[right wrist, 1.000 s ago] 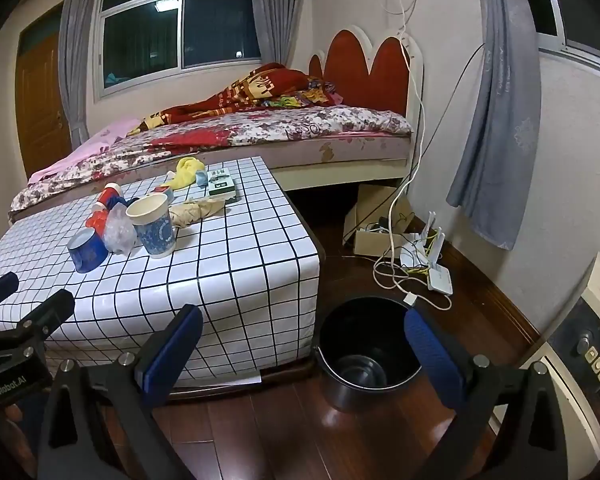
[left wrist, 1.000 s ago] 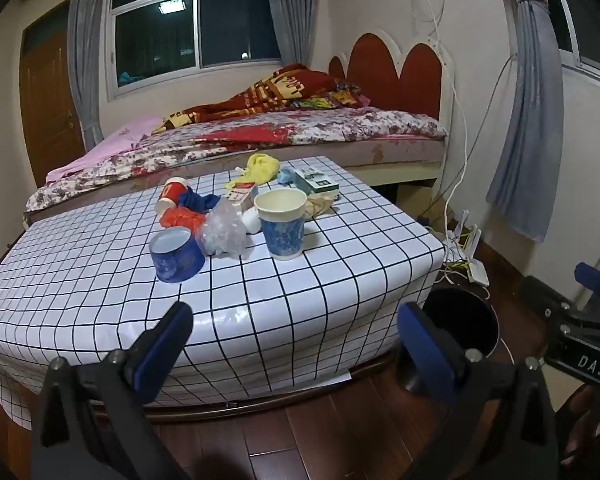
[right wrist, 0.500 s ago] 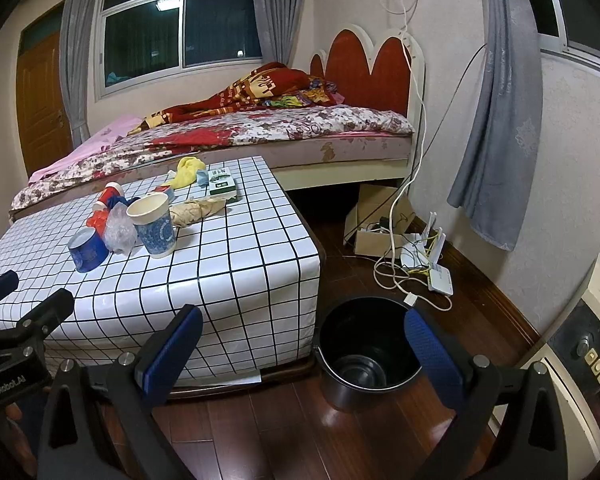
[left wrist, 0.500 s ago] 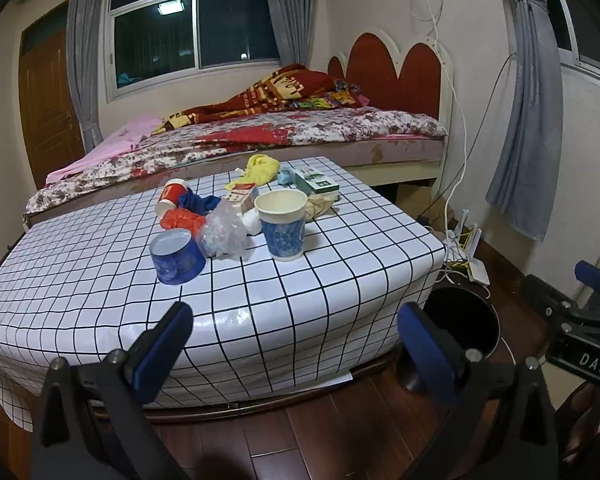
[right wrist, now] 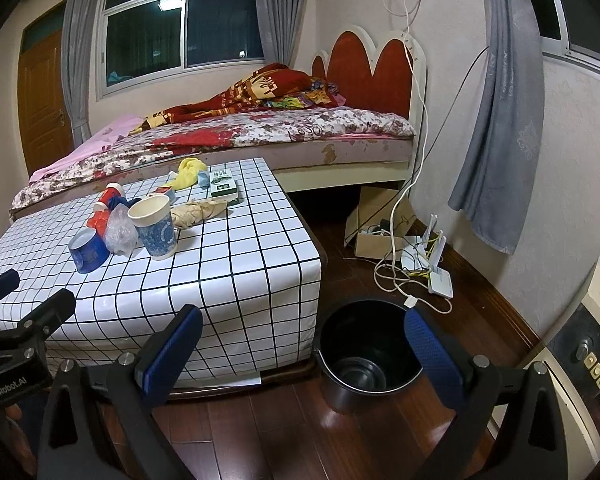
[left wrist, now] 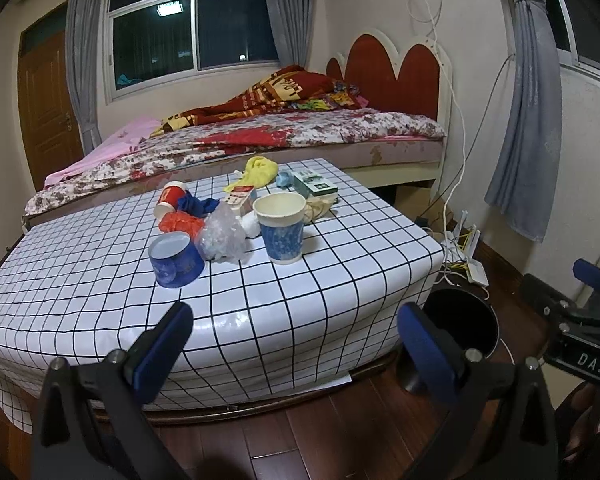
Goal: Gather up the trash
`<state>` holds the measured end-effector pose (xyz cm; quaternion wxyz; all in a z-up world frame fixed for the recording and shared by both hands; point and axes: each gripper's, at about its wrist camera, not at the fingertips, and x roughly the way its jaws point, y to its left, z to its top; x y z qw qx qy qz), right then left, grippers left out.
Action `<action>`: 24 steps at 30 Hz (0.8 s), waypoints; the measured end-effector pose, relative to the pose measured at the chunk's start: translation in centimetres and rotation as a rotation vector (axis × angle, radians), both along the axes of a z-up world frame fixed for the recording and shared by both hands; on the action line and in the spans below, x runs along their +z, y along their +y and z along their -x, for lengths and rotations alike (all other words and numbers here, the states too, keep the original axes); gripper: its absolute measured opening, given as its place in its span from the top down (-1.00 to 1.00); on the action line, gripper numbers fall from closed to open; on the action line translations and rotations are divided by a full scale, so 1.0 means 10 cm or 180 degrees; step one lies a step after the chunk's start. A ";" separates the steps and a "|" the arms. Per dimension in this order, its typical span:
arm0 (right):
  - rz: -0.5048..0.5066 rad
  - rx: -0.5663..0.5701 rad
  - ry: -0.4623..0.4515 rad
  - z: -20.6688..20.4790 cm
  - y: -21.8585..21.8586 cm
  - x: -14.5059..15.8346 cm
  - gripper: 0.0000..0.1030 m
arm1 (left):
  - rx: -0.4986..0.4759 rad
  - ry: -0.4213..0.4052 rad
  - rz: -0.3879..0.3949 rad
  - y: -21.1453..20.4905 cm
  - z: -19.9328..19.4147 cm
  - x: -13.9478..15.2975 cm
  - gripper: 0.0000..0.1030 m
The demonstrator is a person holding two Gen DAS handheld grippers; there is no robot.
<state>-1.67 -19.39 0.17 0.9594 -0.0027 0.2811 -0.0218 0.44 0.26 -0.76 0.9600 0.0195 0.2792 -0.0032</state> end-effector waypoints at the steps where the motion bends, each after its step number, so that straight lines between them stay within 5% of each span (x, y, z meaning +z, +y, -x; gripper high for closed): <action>1: 0.0002 -0.0002 0.0002 0.00 0.00 0.00 -0.99 | 0.0000 -0.0001 -0.0004 0.00 0.00 0.01 -0.99; 24: 0.0013 0.0002 0.0006 -0.01 0.03 0.00 -0.99 | -0.0005 0.0004 -0.0003 -0.01 -0.02 0.03 -0.99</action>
